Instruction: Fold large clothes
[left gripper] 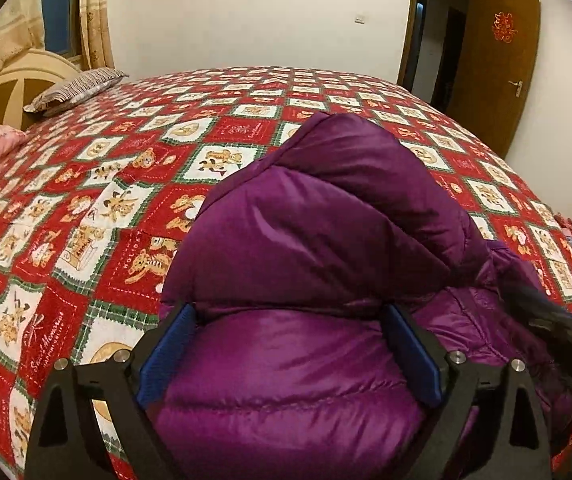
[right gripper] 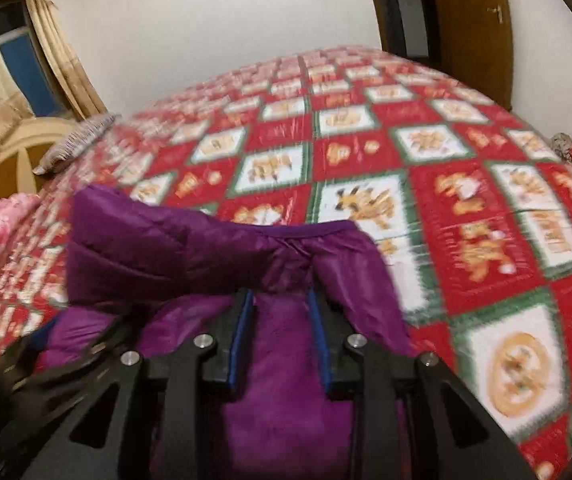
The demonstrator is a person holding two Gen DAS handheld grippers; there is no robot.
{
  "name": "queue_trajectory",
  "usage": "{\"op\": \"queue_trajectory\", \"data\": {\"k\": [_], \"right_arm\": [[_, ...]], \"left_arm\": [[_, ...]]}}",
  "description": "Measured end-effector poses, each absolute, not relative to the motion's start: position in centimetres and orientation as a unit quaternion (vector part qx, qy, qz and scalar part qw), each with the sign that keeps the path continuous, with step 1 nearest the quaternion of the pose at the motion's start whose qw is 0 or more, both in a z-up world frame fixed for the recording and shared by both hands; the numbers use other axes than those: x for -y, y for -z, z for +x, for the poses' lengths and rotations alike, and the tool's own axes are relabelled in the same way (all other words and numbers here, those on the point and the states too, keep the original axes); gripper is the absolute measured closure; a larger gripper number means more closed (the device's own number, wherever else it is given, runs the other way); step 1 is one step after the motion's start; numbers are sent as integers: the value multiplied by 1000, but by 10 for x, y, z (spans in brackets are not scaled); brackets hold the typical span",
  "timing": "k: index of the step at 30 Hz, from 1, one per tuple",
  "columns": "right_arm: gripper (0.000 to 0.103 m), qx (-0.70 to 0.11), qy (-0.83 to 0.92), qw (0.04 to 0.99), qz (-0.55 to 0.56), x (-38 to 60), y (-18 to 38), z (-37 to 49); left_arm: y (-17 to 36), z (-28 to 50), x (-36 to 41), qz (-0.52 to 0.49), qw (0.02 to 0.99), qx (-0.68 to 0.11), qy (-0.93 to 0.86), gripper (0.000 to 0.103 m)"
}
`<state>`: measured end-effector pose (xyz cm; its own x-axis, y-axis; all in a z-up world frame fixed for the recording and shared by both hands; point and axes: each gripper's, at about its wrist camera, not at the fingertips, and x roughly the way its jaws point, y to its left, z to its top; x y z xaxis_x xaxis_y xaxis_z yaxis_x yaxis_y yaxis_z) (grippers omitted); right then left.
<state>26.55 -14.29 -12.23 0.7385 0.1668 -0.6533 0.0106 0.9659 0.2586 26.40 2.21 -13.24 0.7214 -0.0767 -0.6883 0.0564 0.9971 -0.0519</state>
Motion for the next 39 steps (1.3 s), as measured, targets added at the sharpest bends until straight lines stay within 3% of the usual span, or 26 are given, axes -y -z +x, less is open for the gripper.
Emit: {"op": "queue_trajectory", "data": {"k": [3, 7, 16, 23, 25, 26, 27, 30, 32, 39], "right_arm": [[64, -323, -65, 940, 84, 138, 99, 219], [64, -341, -89, 934, 64, 132, 104, 187], [68, -379, -83, 920, 53, 131, 149, 194], [70, -382, -86, 918, 62, 138, 151, 197], [66, -394, -95, 911, 81, 145, 143, 196], [58, -394, -99, 909, 94, 150, 139, 192], [39, -385, -104, 910, 115, 158, 132, 186], [5, -334, -106, 926, 141, 173, 112, 167], [3, -312, -117, 931, 151, 181, 106, 164], [4, -374, -125, 903, 167, 180, 141, 203]], "left_arm": [[132, 265, -20, -11, 927, -372, 34, 8], [132, 264, -21, -13, 927, -373, 38, 8], [132, 258, -19, -2, 928, -370, 41, 8], [122, 244, -22, 17, 921, -384, 60, 7], [110, 230, -39, 4, 920, -383, 87, 7], [105, 223, -47, -3, 921, -378, 92, 7], [99, 213, -61, -14, 925, -367, 96, 7], [92, 200, -93, -55, 927, -355, 110, 8], [97, 205, -104, -98, 916, -367, 128, 8], [137, 229, -79, -138, 882, -419, 166, 8]]}}
